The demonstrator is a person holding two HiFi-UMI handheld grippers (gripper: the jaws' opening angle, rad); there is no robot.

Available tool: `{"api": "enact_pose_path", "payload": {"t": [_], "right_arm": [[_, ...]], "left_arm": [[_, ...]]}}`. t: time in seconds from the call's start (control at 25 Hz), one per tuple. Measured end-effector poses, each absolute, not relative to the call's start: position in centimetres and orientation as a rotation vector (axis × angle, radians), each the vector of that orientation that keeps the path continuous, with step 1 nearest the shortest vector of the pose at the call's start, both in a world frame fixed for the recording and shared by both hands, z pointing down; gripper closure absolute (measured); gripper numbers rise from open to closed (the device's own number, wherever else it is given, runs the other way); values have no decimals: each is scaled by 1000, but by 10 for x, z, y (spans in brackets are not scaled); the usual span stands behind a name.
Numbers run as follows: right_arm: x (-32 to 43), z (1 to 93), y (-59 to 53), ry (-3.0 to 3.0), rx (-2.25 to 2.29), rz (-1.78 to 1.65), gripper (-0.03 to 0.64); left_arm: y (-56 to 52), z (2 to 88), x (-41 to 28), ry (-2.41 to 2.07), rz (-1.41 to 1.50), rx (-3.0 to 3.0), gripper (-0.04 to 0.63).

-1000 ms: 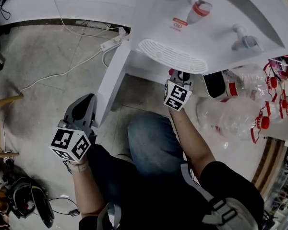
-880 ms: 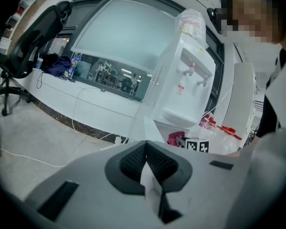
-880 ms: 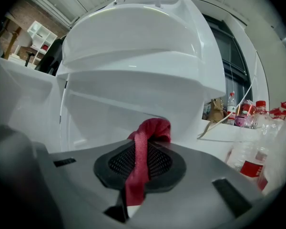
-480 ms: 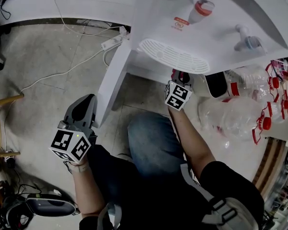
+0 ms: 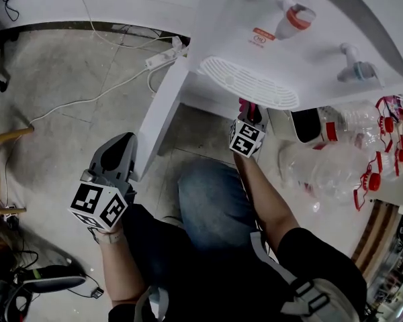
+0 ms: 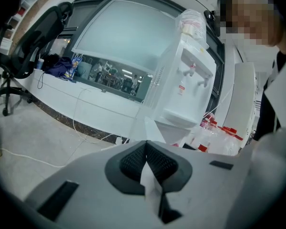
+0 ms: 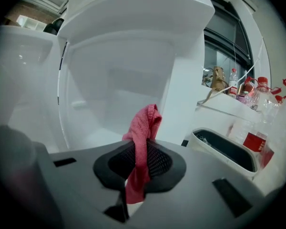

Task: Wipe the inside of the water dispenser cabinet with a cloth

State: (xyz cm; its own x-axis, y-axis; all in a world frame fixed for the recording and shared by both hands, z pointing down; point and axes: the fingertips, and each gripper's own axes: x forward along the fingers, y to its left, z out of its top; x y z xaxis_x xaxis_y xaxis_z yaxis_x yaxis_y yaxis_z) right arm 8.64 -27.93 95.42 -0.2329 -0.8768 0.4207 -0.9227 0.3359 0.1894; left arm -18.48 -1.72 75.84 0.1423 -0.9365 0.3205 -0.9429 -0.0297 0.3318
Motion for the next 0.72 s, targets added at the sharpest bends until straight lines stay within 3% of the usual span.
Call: {"api": "enact_pose_path", "payload": {"t": [0.72], "right_arm": [[91,1034,-276,-2020,1459,249,571]], "left_arm": [[-19,776,-189,-1808,97,1925,588]]}}
